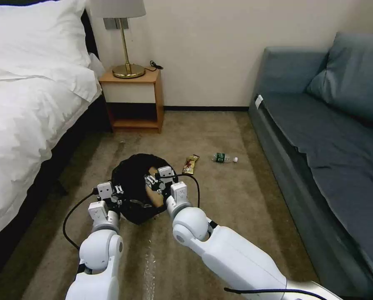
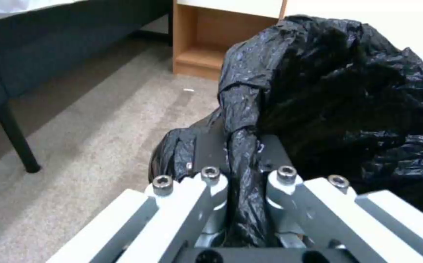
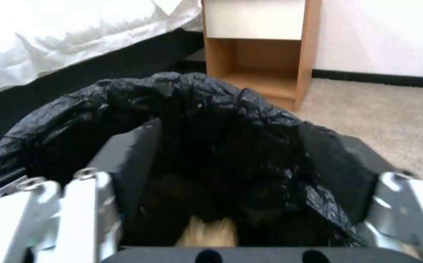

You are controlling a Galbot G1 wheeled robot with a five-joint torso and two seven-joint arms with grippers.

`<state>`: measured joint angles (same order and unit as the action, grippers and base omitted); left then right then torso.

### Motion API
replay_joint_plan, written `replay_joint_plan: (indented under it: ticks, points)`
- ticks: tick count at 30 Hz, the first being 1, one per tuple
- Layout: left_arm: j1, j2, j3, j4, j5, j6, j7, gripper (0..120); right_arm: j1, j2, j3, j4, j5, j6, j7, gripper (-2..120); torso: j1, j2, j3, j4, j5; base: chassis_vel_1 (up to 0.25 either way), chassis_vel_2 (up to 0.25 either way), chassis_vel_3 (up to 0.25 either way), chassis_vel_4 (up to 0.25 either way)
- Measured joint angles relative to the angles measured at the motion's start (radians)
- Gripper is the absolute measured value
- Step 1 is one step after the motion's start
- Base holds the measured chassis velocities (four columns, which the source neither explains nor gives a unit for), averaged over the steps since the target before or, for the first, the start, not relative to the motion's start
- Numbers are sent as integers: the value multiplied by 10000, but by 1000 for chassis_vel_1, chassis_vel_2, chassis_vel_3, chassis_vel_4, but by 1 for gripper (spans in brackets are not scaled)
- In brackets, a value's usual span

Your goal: Pick up the trash bin, then pick up the garbage on the floor and place it into the trash bin.

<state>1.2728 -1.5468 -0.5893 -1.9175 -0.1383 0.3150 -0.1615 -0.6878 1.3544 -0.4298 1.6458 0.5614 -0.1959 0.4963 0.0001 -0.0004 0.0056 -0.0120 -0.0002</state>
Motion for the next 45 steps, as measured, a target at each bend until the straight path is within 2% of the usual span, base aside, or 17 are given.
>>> replay_joint_plan:
  ticks: [1, 3, 6, 13, 16, 18, 19, 20, 21, 24, 27, 28, 32, 37, 45]
  points:
    - [0, 0, 0, 0, 0, 0, 0, 4, 0, 0, 0, 0, 0, 0, 0, 79, 0, 0, 0, 0, 0, 0, 0, 0, 0]
    - [0, -1, 3, -6, -29, 18, -22, 4, 28, 13, 47, -34, -112, 83, -47, 90, 0, 0, 0, 0, 0, 0, 0, 0, 0]
    - [-1, 4, 1, -8, -50, 23, -23, 4, 87, 18, 250, -43, -268, 199, -67, 98, 0, 0, 0, 1, 0, 0, 0, 0, 0]
    - [-98, 63, -70, 171, -111, -21, 3, 4, 140, -37, 1172, 52, -625, 458, -80, 100, 0, 0, 0, 1, 1, 0, 0, 0, 0]
    - [-238, 112, -65, 294, -435, -191, 72, 4, 52, -209, 1866, 113, -754, 788, -174, 100, 0, 0, 0, 1, 1, 0, 0, 0, 0]
    - [-466, 191, -15, 379, -572, -219, 153, 4, -606, -604, 2966, 293, -1092, 1143, -391, 100, 0, 0, 0, 0, 0, 0, 0, 0, 0]
    - [-466, 191, -15, 379, -572, -219, 153, 4, -606, -604, 2966, 293, -1092, 1143, -391, 100, 0, 0, 0, 0, 0, 0, 0, 0, 0]
    - [-572, 248, -58, 462, -590, -271, 179, 4, -1329, -778, 3813, 361, -1682, 1569, -730, 100, 1, 0, 0, 0, 3, 0, 0, 0, 0]
    - [-572, 248, -58, 462, -590, -271, 179, 4, -1329, -778, 3813, 361, -1682, 1569, -730, 100, 1, 0, 0, 0, 3, 0, 0, 0, 0]
    - [-610, 325, -153, 559, -655, -338, 233, 4, -2746, -968, 5372, 546, -3398, 2560, -1326, 100, 0, 0, 0, -1, 4, 0, 0, 0, 0]
    - [-582, 340, -178, 543, -673, -348, 249, 4, -3013, -987, 5738, 585, -3795, 2791, -1412, 100, 0, 0, -2, -3, 1, 0, 0, 0, 0]
    - [-529, 354, -223, 445, -706, -356, 295, 4, -3640, -983, 6459, 642, -4436, 3231, -1598, 100, 0, 0, -1, -1, 2, 0, 0, 0, 0]
    - [-503, 356, -324, 325, -737, -366, 346, 4, -4574, -873, 7528, 667, -5234, 3737, -1690, 100, 0, 0, -1, -4, 1, 0, 0, 0, 0]
    - [-393, 355, -396, 232, -756, -366, 379, 4, -4964, -794, 7878, 622, -5379, 3937, -1731, 100, 0, 0, -1, 0, 1, 0, 0, 0, 0]
    - [-250, 387, -380, 154, -776, -367, 409, 4, -4752, -661, 7813, 319, -5349, 4076, -1970, 100, 0, 0, -1, 1, 0, 0, 0, 0, 0]
